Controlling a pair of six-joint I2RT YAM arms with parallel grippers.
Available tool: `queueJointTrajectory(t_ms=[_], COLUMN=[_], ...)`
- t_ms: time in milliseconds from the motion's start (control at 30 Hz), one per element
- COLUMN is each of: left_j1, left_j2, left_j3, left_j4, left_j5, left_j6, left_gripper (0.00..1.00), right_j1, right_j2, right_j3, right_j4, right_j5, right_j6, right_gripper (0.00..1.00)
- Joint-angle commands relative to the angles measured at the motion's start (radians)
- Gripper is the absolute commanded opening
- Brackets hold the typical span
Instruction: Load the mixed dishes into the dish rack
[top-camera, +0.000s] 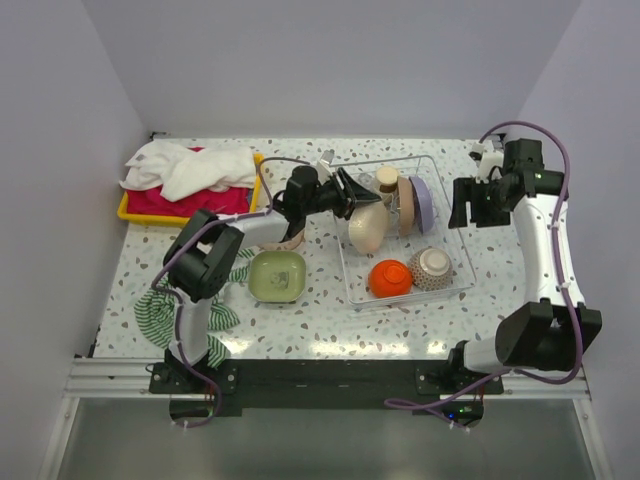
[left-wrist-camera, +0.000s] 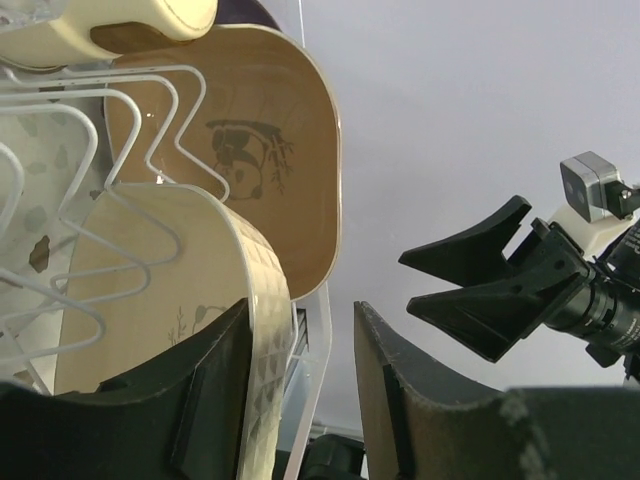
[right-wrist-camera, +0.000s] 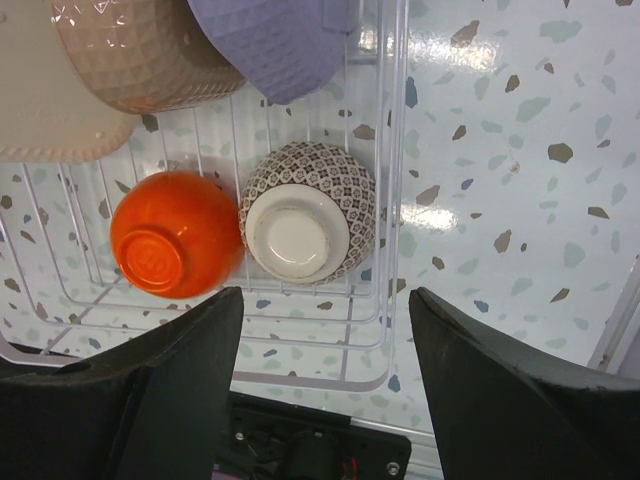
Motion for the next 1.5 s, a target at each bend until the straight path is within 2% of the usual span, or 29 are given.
queueJointTrajectory(t_ms=[0, 233, 367, 600, 733, 867, 967, 1033, 1100, 1133, 1167, 1333, 1467], left_j1=[-0.012, -0.018, -0.003, 0.019, 0.017, 0.007, -0.001, -0.006, -0.006, -0.006, -0.006, -0.019, -0.038], left_j2=[-0.077, -0.103, -0.143, -0.180, -0.188, -0.165, -0.149, -0.145, -0.152, -0.158, -0.163, -0.143, -0.120], left_j3=[-0.015, -0.064, -0.093, -0.130, -0.138, -0.117, -0.092, -0.077, -0.084, -0.084, -0.080, 0.061, 0.101], left_j4=[-0.035, 0.008, -0.039, -0.073, -0.052, -0.049, -0.067, -0.096, -0.092, -0.083, -0.081, -0.236, -0.268], left_j5=[-0.020, 0.023, 0.043, 0.069, 0.067, 0.077, 0.077, 0.070, 0.069, 0.073, 0.077, 0.083, 0.087], left_j6=[0.060, 0.066, 0.103, 0.121, 0.123, 0.124, 0.137, 0.149, 0.155, 0.173, 0.189, 0.389, 0.411], left_gripper=[0.47, 0.47, 0.46, 0.31, 0.19, 0.18, 0.22, 0.32, 0.35, 0.43, 0.46, 0.50, 0.47], right_j1=[-0.003, -0.004, -0.003, -0.003, -0.003, -0.003, -0.003, -0.003, -0.004, -0.004, -0.003, -0.003, -0.003], right_j2=[-0.042, -0.049, -0.059, -0.088, -0.100, -0.112, -0.114, -0.115, -0.120, -0.120, -0.120, -0.123, -0.120], right_j3=[-0.010, -0.013, -0.016, -0.056, -0.075, -0.087, -0.087, -0.085, -0.087, -0.087, -0.088, -0.104, -0.108], right_j4=[0.030, 0.018, 0.010, 0.015, 0.026, 0.033, 0.030, 0.027, 0.027, 0.029, 0.029, 0.047, 0.064], right_j5=[-0.036, -0.040, -0.043, -0.048, -0.051, -0.052, -0.051, -0.048, -0.046, -0.046, -0.046, -0.062, -0.071], right_j6=[0.011, 0.011, 0.013, 0.016, 0.017, 0.019, 0.016, 0.011, 0.010, 0.010, 0.010, 0.020, 0.030], right_gripper=[0.72, 0.72, 0.72, 0.72, 0.72, 0.72, 0.72, 0.72, 0.72, 0.72, 0.72, 0.72, 0.72])
